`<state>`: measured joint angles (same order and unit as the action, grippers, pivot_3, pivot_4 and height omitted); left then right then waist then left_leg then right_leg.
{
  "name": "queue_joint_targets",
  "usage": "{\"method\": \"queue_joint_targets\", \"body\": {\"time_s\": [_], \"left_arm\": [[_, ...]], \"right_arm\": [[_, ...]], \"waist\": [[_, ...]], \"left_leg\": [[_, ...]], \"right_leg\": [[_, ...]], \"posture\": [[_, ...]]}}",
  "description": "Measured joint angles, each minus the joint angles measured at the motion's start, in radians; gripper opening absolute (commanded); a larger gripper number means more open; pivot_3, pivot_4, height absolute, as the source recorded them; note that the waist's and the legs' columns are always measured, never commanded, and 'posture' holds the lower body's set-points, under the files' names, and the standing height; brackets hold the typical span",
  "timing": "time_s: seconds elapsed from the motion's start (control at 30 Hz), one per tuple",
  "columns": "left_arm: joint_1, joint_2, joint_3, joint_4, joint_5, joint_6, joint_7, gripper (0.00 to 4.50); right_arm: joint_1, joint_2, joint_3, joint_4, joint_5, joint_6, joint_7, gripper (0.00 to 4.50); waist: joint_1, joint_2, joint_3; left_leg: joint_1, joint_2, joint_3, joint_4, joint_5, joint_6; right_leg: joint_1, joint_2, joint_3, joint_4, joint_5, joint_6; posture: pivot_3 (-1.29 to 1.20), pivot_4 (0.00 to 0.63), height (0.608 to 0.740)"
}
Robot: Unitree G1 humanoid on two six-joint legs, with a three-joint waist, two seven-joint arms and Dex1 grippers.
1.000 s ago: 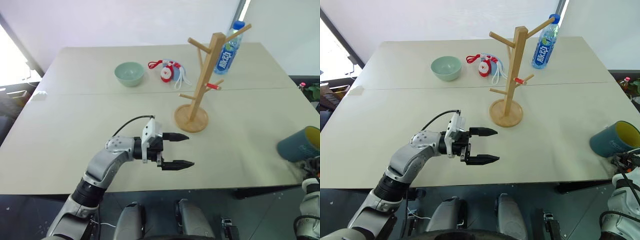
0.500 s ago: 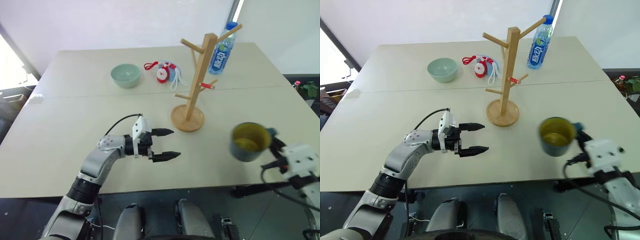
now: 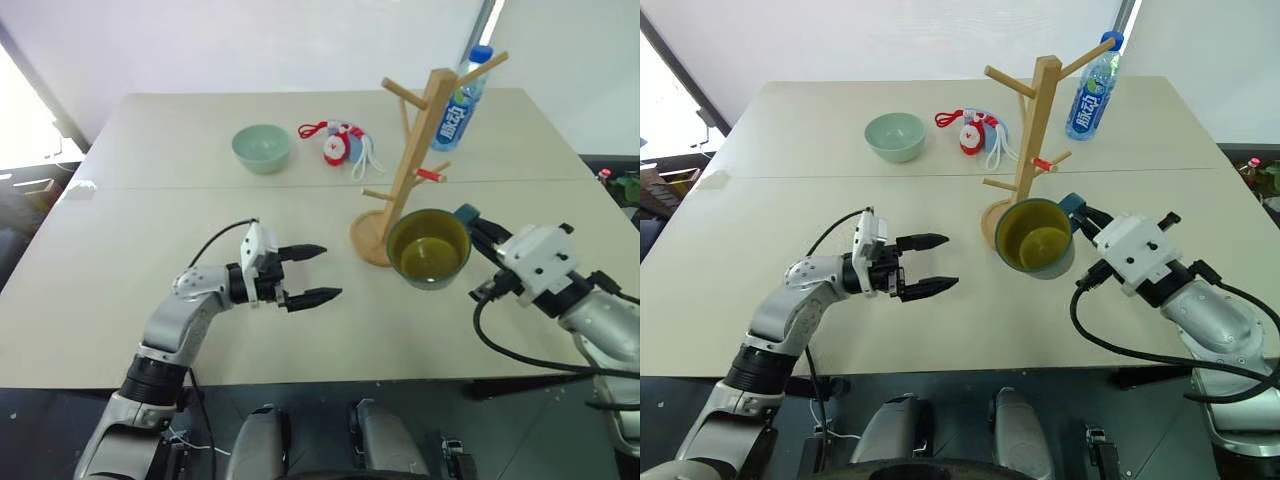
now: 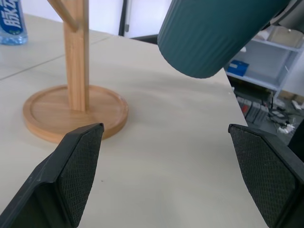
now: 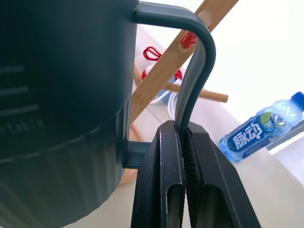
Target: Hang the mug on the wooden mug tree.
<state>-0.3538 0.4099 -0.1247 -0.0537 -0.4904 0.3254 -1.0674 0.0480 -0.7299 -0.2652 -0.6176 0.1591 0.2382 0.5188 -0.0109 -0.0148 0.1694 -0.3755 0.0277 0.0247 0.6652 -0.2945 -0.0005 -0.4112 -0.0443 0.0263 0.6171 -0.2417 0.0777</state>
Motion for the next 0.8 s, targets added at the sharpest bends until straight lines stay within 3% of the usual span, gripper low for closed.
{"method": "queue_joint_targets", "body": {"time_s": [0.3,0.8], "left_arm": [[-0.048,0.025,0.106,-0.102,-0.156,0.155,0.030,4.50],[-0.065,0.051,0.148,-0.182,-0.219,0.219,0.086,4.50]], "right_arm": [[-0.264,-0.002,0.106,0.084,-0.029,0.073,-0.004,0.04],[-0.440,0.018,0.258,0.180,-0.146,0.204,-0.026,0.04]], "waist": [[-0.002,-0.001,0.001],[-0.002,-0.001,0.001]], "left_leg": [[0.001,0.001,0.000,0.000,0.000,0.000],[0.000,0.000,0.000,0.000,0.000,0.000]], "right_leg": [[0.000,0.001,0.000,0.002,0.000,0.000],[-0.001,0.000,0.000,0.001,0.000,0.000]], "posture": [[0.00,0.150,0.740],[0.00,0.150,0.740]]}}
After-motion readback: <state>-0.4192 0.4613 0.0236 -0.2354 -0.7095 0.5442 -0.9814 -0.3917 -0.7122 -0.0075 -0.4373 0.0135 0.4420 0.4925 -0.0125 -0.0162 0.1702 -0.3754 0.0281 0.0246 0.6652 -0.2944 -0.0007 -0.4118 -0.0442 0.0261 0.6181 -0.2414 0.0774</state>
